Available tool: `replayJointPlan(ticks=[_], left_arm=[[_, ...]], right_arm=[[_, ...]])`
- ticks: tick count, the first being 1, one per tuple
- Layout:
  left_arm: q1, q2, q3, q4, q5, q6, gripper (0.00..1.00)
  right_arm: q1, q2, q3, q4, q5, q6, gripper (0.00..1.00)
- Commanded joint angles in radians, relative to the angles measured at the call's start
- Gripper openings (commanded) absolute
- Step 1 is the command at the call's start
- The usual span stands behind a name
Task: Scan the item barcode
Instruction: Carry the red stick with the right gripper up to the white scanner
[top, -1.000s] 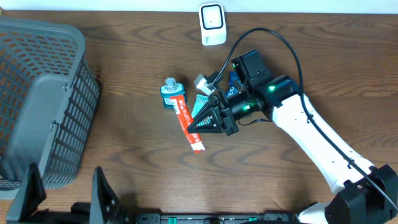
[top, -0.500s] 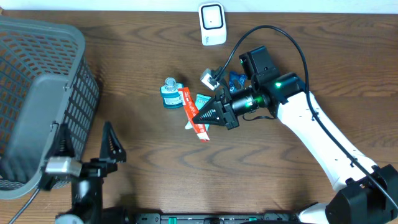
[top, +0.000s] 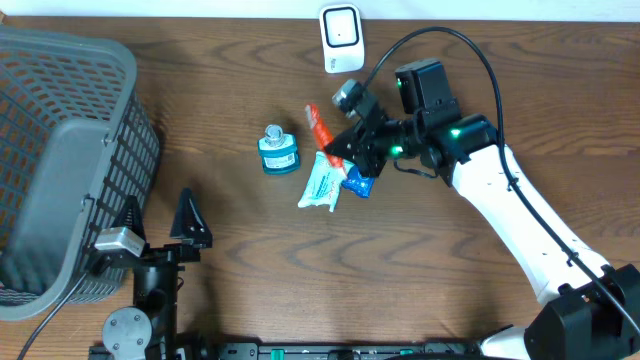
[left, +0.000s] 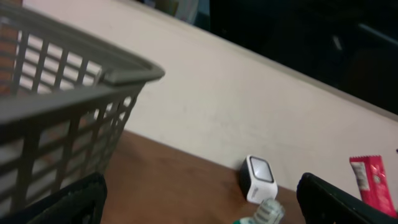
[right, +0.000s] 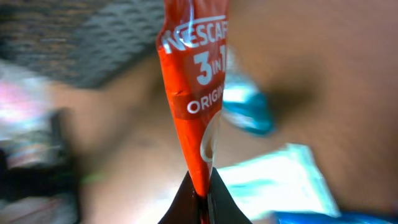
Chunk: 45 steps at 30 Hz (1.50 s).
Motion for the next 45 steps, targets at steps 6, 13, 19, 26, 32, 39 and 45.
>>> replayJointPlan(ticks=[6,13,19,26,32,39,45], left_arm=[[-0.006,-0.006,-0.015,0.003,-0.002,-0.012,0.98],[-0.006,-0.006,-0.015,0.0,-0.002,-0.012,0.98],[-0.006,-0.006,-0.015,0.0,-0.002,-0.012,0.98],[-0.006,-0.006,-0.015,-0.035,-0.002,-0.012,0.98],[-0.006,-0.006,-0.015,-0.238,-0.002,-0.012,0.98],[-0.006,-0.006,-0.015,-0.585,-0.002,-0.012,0.98],[-0.006,-0.005,-0.015,-0.792,-0.002,-0.012,0.98]], right_arm=[[0.001,0.028,0.003,0.154,0.668,0.026,0.01],[-0.018,0.192,0.109,0.281,0.824,-0.024,0.01],[-0.019,0.421,0.383,0.268,0.971,-0.148,0.01],[-0.018,0.697,0.735,0.162,1.03,-0.262,0.01],[-0.008,0.849,0.851,0.159,1.138,-0.376,0.01],[0.008,0.874,0.851,0.165,1.169,-0.459,0.01],[0.011,0.875,0.851,0.171,1.184,-0.479,0.01]])
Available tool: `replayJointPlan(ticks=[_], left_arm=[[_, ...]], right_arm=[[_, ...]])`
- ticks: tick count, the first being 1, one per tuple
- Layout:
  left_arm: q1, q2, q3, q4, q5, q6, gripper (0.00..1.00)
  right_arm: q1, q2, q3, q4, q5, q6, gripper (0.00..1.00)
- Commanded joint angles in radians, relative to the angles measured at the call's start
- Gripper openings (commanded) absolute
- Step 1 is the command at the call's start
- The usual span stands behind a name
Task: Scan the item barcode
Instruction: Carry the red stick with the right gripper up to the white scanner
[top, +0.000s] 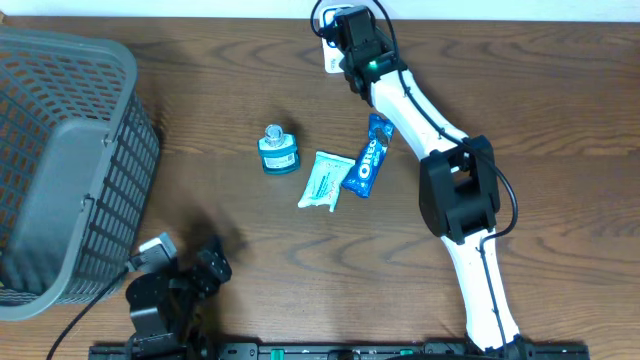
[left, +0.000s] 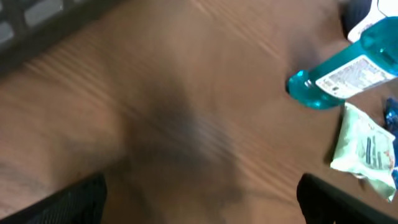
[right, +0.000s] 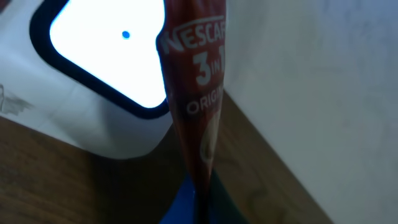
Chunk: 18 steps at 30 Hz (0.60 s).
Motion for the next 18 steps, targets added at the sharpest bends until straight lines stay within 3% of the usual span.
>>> replayJointPlan(ticks=[1,14,18], left_arm=[[-0.006,-0.005,-0.002,-0.025,-0.003,-0.002,0.98],[-0.006,-0.005,-0.002,-0.027,-0.003,-0.002,0.98],[-0.006,-0.005,-0.002,-0.027,-0.003,-0.002,0.98]], right_arm=[[0.008,-0.004,0.027,0.0,0.031,-0.033,0.01],[0.048,0.009,0.026,-0.013,0.032,-0.061,0.01],[0.055,0.009,0.026,-0.018,0.114,-0.073,0.01]])
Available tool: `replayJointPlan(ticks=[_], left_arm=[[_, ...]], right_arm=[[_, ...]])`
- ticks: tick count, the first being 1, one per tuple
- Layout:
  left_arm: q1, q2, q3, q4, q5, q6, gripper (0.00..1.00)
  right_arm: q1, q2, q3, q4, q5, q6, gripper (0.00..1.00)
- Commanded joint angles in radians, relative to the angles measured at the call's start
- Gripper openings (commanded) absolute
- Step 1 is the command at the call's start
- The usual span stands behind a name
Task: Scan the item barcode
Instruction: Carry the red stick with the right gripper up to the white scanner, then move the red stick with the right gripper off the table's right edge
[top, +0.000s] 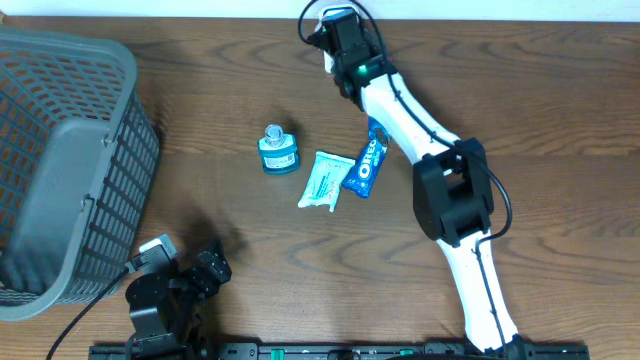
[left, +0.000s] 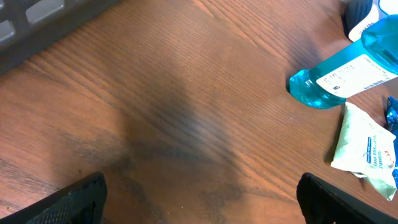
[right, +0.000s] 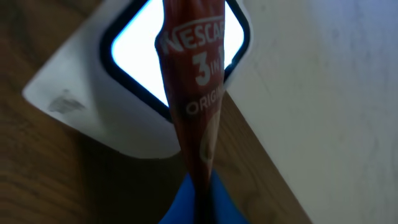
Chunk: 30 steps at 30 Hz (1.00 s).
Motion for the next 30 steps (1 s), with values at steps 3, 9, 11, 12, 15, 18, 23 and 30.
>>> replayJointPlan(ticks=[3,9,11,12,15,18,23,30], left_arm=[[-0.006,-0.005,-0.005,-0.023,-0.003,-0.002,0.98],[-0.006,-0.005,-0.005,-0.023,-0.003,-0.002,0.98],[-0.006,-0.005,-0.005,-0.023,-0.003,-0.002,0.98],[-0.006,-0.005,-0.005,-0.023,-0.003,-0.002,0.98],[-0.006,-0.005,-0.005,-0.023,-0.003,-0.002,0.98],[-0.006,-0.005,-0.005,-0.023,-0.003,-0.002,0.98],[-0.006,-0.005,-0.005,-0.023,-0.003,-0.002,0.98],[-0.006,-0.005,-0.005,-0.023,-0.003,-0.002,0.98]], right_arm=[[0.014,0.008,0.026,-0.05,0.132,-0.019,0.01],[0.005,0.004,0.026,-0.197,0.315,0.063,0.01],[-0.006,-0.005,0.026,-0.262,0.359,0.113,0.01],[-0.012,-0.014,0.026,-0.299,0.368,0.142,0.01],[-0.041,-0.04,0.026,-0.428,0.37,0.246,0.01],[-0.095,-0.073,0.026,-0.575,0.37,0.376,0.01],[-0.222,-0.109,0.026,-0.808,0.368,0.649,0.01],[-0.488,-0.108,-0.017,-0.895,0.358,0.761,0.01]])
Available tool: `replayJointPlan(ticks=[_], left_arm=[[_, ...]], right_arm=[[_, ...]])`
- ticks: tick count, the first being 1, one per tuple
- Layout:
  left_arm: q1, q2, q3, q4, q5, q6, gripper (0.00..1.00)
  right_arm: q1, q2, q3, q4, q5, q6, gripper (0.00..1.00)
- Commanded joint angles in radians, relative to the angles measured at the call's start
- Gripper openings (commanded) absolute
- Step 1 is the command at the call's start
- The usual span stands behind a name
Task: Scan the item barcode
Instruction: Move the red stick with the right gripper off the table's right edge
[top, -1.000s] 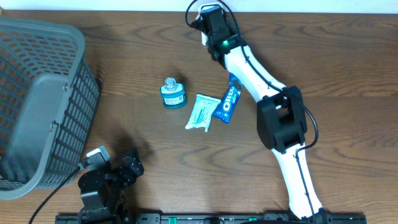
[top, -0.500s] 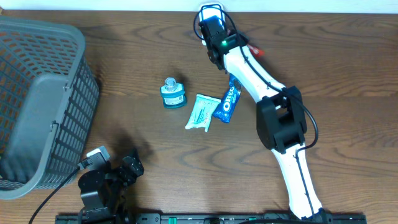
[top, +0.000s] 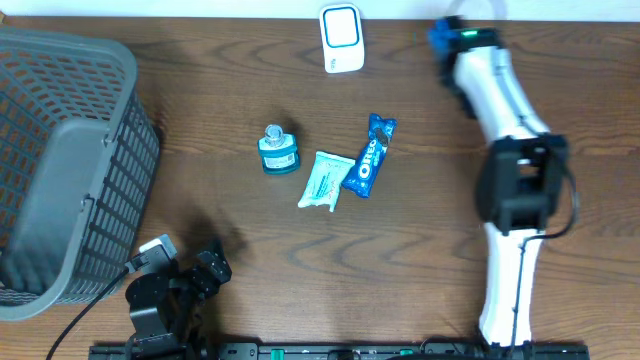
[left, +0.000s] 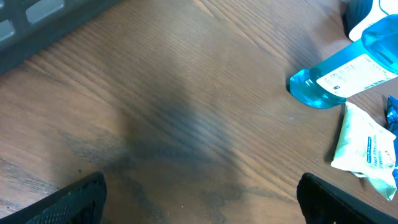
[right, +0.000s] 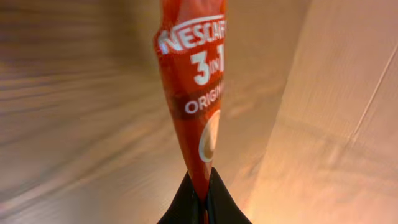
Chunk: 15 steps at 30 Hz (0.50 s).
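A red Nescafe 3-in-1 sachet (right: 193, 93) stands upright in the right wrist view, pinched at its lower end by my right gripper (right: 200, 198), which is shut on it. Blurred wood and a pale wall lie behind it. In the overhead view the right arm (top: 490, 75) reaches to the table's back edge, right of the white scanner (top: 341, 38); the sachet is hidden there. My left gripper (left: 199, 205) hangs open and low over bare wood at the front left, its fingers (left: 74, 199) wide apart.
A teal bottle (top: 278, 150), a white wipes packet (top: 322, 180) and a blue Oreo pack (top: 369, 167) lie mid-table. The grey basket (top: 60, 150) fills the left side. The bottle (left: 348, 71) and wipes (left: 367, 155) also show in the left wrist view.
My right gripper, still shut on the sachet, has moved from the scanner's face to the right along the back edge. The scanner now shows uncovered from above. The left arm has not moved.
First my right gripper held the sachet above the wipes and Oreo pack, with the left gripper raised near the basket. Then the sachet was in front of the scanner's lit window and the left gripper sat low at the front left. Now the sachet is right of the scanner.
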Motion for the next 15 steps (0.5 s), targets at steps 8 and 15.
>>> replayJointPlan(ticks=[8,15], left_arm=[[-0.006,-0.005,-0.005,-0.022,-0.003,-0.002,0.98],[-0.006,-0.005,-0.005,-0.022,-0.003,-0.002,0.98]], right_arm=[[-0.392,-0.032,-0.182,0.185,-0.057,0.045,0.01],[-0.57,-0.032,-0.344,0.389,-0.097,-0.028,0.01]])
